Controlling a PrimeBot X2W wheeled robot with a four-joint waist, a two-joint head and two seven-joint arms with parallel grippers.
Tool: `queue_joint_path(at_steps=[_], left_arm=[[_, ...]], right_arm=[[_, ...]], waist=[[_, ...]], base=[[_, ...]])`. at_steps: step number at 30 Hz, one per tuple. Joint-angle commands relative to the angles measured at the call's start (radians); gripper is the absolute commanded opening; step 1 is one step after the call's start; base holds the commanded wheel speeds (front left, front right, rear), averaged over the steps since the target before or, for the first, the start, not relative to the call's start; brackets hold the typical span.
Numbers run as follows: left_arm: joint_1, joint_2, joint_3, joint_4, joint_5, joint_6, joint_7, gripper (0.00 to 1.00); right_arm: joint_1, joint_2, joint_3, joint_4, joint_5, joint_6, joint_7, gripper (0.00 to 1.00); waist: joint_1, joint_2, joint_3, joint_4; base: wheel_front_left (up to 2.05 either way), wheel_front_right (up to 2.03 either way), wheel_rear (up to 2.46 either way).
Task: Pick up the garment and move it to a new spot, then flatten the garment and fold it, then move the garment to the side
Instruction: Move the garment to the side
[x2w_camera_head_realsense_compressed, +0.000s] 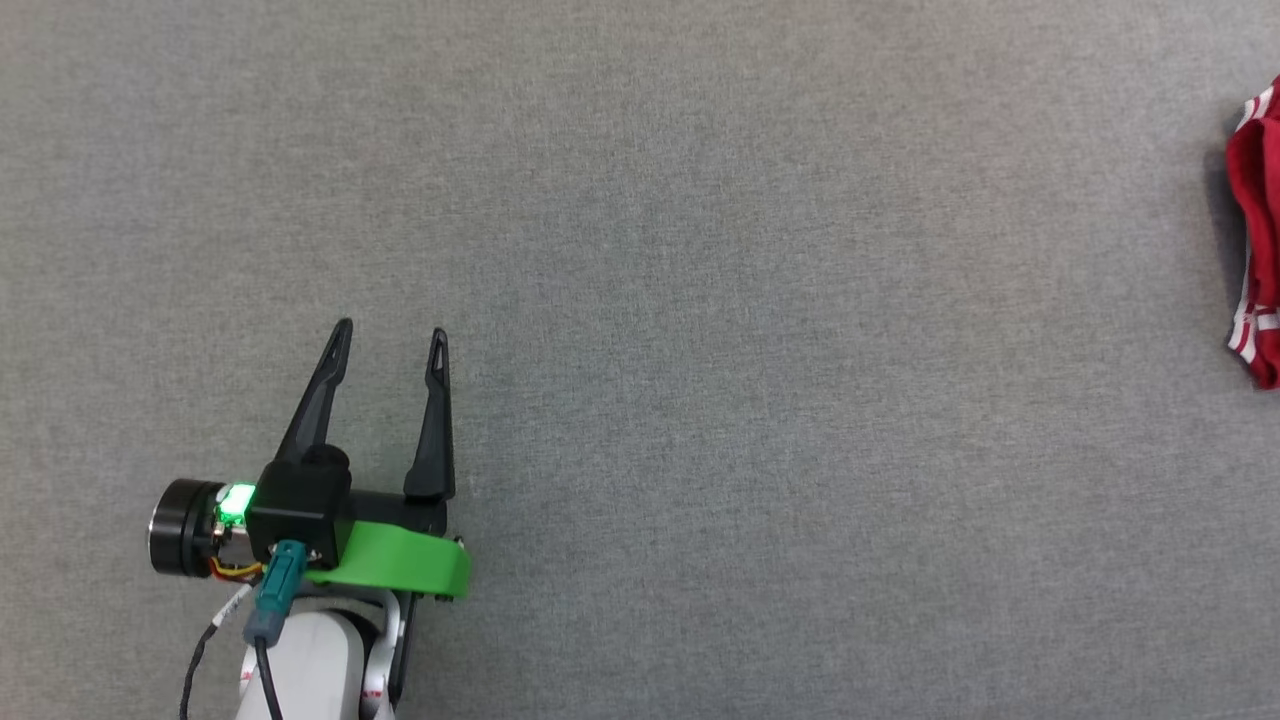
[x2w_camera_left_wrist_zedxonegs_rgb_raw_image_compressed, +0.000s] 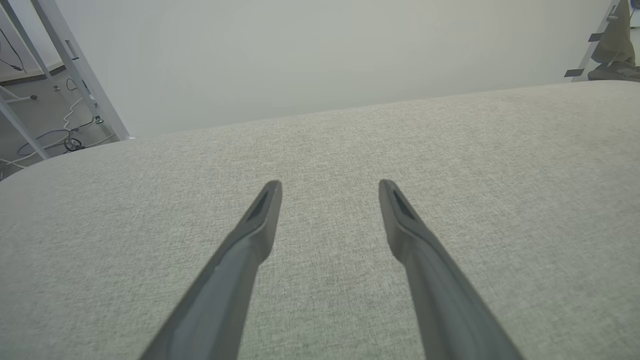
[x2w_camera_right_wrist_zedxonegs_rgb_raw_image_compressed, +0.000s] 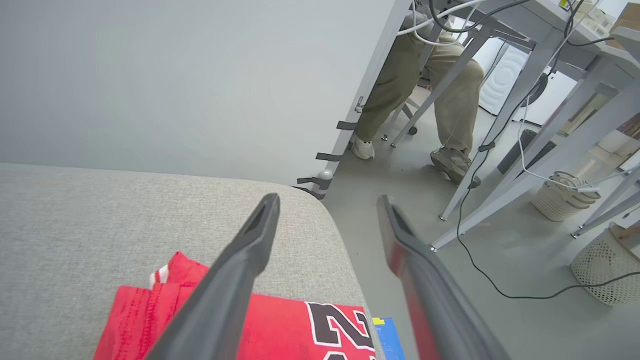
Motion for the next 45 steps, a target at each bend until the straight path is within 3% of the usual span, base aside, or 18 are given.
queue_joint_path(at_steps=[1, 15, 23, 33, 45], left_arm=[[0.019, -0.007, 0.004, 0.008, -0.007, 0.004, -0.006, 1.00], [0.091, -0.038, 0.018, 0.054, -0.024, 0.007, -0.006, 1.00], [0.126, -0.047, 0.033, 0.068, -0.026, 0.006, -0.006, 1.00], [0.163, -0.056, 0.032, 0.084, -0.024, 0.001, -0.006, 1.00], [0.218, -0.062, 0.036, 0.095, -0.032, -0.018, -0.006, 1.00]], right_arm=[[0.023, 0.030, -0.005, -0.037, -0.022, -0.001, -0.018, 1.00], [0.292, 0.366, -0.075, -0.544, -0.192, -0.001, -0.038, 1.00], [0.493, 0.520, -0.052, -0.650, -0.232, -0.001, -0.038, 1.00], [0.695, 0.615, -0.066, -0.615, -0.206, -0.001, -0.038, 1.00], [0.862, 0.654, -0.031, -0.688, -0.201, -0.001, -0.038, 1.00]], waist=[[0.0001, 0.0000, -0.086, 0.013], [0.0001, 0.0000, -0.237, 0.099], [0.0001, 0.0000, -0.301, 0.126], [0.0001, 0.0000, -0.363, 0.130], [0.0001, 0.0000, -0.421, 0.132]], base=[[0.00, 0.00, 0.00], [0.00, 0.00, 0.00], [0.00, 0.00, 0.00], [0.00, 0.00, 0.00], [0.00, 0.00, 0.00]])
